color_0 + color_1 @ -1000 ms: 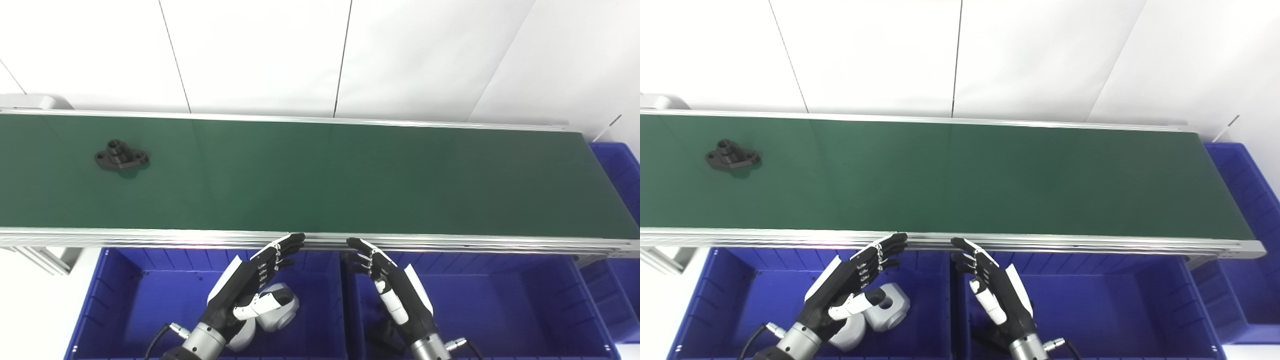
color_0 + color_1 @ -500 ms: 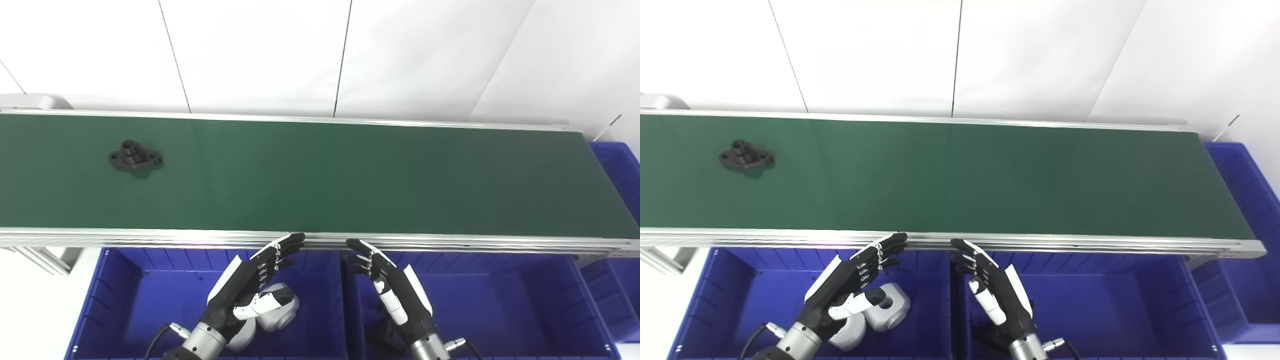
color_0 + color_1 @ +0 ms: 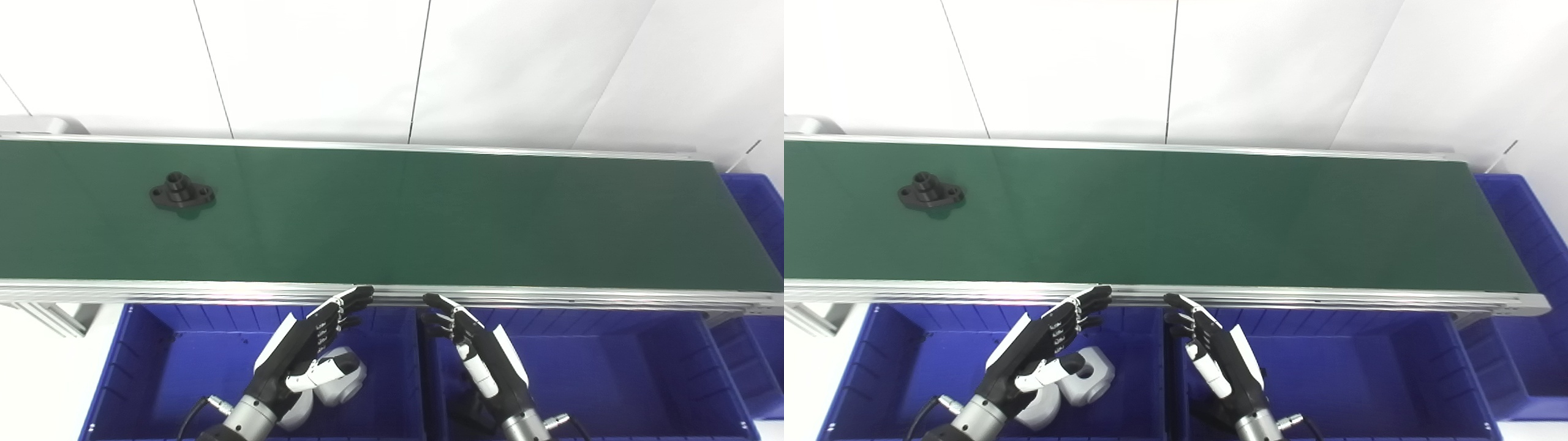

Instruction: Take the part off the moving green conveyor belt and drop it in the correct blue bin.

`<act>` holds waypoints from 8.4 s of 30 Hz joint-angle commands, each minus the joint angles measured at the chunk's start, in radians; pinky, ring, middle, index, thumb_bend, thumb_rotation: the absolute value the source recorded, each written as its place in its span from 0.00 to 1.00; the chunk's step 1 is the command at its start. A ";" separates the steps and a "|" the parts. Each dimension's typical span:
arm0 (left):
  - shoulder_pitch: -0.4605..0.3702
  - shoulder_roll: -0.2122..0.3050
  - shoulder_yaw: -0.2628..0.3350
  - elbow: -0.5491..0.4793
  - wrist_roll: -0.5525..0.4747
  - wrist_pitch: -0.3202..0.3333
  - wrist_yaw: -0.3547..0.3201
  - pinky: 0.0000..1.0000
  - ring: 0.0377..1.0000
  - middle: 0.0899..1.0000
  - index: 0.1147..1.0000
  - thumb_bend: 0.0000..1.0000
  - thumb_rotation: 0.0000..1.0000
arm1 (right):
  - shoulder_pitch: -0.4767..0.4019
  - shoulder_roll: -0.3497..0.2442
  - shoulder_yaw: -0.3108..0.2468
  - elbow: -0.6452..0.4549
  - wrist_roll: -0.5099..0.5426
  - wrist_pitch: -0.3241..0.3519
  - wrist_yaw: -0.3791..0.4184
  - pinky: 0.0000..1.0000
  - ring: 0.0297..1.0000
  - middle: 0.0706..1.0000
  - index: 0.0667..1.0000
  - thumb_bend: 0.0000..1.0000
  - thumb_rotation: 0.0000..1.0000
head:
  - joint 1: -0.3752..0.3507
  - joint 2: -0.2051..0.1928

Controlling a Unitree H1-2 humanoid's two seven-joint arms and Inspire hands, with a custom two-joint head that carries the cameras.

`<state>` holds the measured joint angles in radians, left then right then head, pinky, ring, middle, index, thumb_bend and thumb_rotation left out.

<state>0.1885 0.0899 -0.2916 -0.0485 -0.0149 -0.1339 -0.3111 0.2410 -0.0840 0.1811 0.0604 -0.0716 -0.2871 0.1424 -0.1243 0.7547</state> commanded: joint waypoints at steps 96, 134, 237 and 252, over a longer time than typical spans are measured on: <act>-0.101 -0.088 -0.016 0.353 0.081 -0.269 0.039 0.78 0.85 0.85 0.79 0.85 0.53 | -0.151 -0.120 -0.008 -0.184 -0.141 -0.183 -0.202 0.65 0.77 0.84 0.79 0.85 0.73 | 0.163 -0.348; -0.122 -0.123 -0.023 0.377 0.088 -0.292 0.052 0.76 0.85 0.85 0.78 0.86 0.54 | -0.913 -0.109 0.124 0.340 -0.756 0.212 -0.222 0.72 0.80 0.82 0.83 0.93 0.65 | 0.170 -0.358; -0.065 -0.115 -0.039 0.240 0.083 -0.189 0.061 0.84 0.89 0.88 0.83 0.81 0.54 | -0.985 -0.187 0.461 0.513 -0.769 0.519 0.162 0.33 0.42 0.41 0.51 0.51 0.01 | 0.148 -0.276; -0.076 -0.106 -0.027 0.260 0.067 -0.208 0.053 0.82 0.87 0.84 0.84 0.80 0.55 | -0.860 -0.279 0.404 0.220 -0.780 0.534 0.173 0.30 0.36 0.39 0.49 0.52 0.01 | 0.106 -0.272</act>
<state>0.1254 -0.0154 -0.3169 0.2287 0.0604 -0.3096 -0.2533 -0.5988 -0.3536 0.6058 0.3286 -0.8550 0.2686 0.3265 -0.0168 0.4817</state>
